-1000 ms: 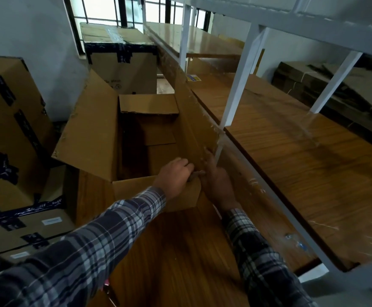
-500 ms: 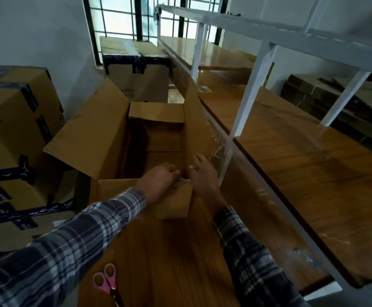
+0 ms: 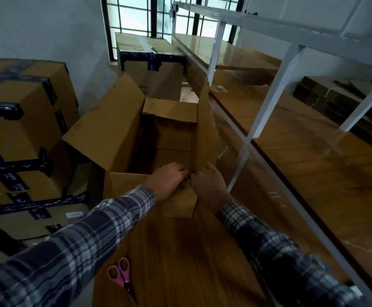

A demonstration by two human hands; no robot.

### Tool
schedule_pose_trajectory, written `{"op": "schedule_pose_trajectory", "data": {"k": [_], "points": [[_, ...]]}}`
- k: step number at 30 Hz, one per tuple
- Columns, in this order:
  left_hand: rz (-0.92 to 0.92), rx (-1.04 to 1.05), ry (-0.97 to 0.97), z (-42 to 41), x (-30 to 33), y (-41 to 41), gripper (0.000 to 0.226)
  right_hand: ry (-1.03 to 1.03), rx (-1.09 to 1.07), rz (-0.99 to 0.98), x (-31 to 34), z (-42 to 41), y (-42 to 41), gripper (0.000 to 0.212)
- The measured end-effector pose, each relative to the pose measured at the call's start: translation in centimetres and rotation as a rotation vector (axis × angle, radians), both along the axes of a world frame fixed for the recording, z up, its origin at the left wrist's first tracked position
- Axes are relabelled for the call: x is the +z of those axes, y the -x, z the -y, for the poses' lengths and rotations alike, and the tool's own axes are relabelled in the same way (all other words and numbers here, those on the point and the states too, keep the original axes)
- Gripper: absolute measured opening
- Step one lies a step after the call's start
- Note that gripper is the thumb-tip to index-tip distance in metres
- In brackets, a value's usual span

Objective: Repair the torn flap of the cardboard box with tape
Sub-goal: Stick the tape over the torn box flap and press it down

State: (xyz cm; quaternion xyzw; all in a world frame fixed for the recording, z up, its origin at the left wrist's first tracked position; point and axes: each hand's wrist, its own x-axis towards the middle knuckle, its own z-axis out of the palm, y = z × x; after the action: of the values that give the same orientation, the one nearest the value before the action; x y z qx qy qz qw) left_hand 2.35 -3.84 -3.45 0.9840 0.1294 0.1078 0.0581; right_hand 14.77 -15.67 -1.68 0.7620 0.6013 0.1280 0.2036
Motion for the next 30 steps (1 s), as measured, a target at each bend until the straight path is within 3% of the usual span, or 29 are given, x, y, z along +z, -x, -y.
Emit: {"op": "schedule_pose_trajectory", "data": {"k": [6, 10, 17, 22, 30], "points": [[0.046, 0.035, 0.049, -0.1, -0.3, 0.0, 0.026, -0.049, -0.037, -0.234, 0.7, -1.2, -2.2, 0.022], [0.072, 0.039, 0.076, 0.0, -0.7, 0.3, 0.021, -0.148, -0.040, -0.229, -0.5, -0.1, -2.3, 0.026], [0.104, 0.064, 0.108, -0.1, -1.5, 0.5, 0.016, -0.454, 0.156, -0.239, -3.9, 0.9, -2.9, 0.023], [0.103, 0.060, 0.107, 0.4, -1.2, 0.2, 0.009, -0.487, 0.171, -0.278, -4.3, 0.8, -2.7, 0.010], [0.096, 0.058, 0.072, 1.2, -0.7, 0.5, 0.019, -0.452, 0.174, -0.319, -4.6, 1.0, -3.3, 0.016]]}}
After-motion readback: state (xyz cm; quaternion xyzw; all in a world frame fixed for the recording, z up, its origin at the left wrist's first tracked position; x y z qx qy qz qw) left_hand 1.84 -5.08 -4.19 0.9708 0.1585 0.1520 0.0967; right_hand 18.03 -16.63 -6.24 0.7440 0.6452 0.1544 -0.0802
